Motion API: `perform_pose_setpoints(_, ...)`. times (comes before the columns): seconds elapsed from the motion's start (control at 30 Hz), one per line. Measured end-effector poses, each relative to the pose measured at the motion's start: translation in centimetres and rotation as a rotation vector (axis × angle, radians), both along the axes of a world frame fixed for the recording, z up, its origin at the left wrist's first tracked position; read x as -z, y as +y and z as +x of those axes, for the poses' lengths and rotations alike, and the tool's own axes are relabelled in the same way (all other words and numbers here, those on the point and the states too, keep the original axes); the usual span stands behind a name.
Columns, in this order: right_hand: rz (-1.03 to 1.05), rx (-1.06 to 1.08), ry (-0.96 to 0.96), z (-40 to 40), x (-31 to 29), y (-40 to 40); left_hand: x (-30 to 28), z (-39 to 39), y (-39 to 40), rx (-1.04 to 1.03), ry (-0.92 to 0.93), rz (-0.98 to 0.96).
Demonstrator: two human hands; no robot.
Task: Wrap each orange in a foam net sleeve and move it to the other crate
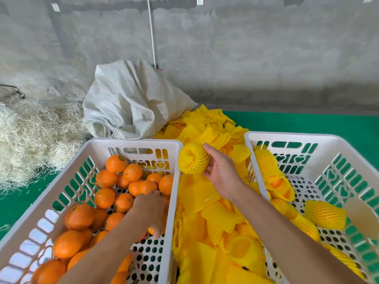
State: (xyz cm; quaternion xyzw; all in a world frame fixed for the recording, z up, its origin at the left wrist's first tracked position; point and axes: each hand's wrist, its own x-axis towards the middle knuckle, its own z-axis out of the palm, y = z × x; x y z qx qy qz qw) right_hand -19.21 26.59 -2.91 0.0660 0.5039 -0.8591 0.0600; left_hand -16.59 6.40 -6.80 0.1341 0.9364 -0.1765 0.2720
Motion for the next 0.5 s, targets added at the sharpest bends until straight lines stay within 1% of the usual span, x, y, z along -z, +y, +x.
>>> perform_pose_setpoints(0.07, 0.004, 0.010, -0.002, -0.1, 0.0, 0.0, -1.8, -0.3, -0.6, -0.097, -0.042, 0.138)
perform_pose_setpoints(0.13, 0.010, 0.014, -0.006, -0.1, 0.0, 0.1, -3.2, -0.5, -1.5, -0.161, 0.028, 0.202)
perform_pose_setpoints(0.2, 0.016, 0.019, -0.006, -0.1, -0.1, 0.1, -4.5, -0.8, -2.4, -0.203, 0.209, 0.217)
perform_pose_setpoints(0.27, 0.017, 0.026, -0.004, -0.1, -0.1, 0.2, -5.5, -1.0, -3.0, -0.236, 0.447, 0.232)
perform_pose_setpoints(0.3, 0.021, 0.031, -0.002, -0.1, 0.0, 0.2, -5.8, -1.1, -3.2, -0.249, 0.564, 0.269)
perform_pose_setpoints(0.33, 0.031, 0.035, 0.005, -0.1, 0.1, 0.2, -6.1, -1.1, -3.2, -0.267, 0.677, 0.352)
perform_pose_setpoints(0.4, 0.076, 0.070, 0.026, -0.1, 0.1, 0.1, -6.3, -1.0, -2.7, -0.289, 0.852, 0.617)
perform_pose_setpoints(0.43, 0.117, 0.109, 0.046, 0.0, 0.1, 0.1, -6.3, -0.8, -2.3, -0.281, 0.905, 0.764)
perform_pose_setpoints(0.5, 0.238, 0.198, 0.151, 0.3, 0.0, 0.1, -6.4, -0.2, -1.0, -0.238, 0.933, 1.019)
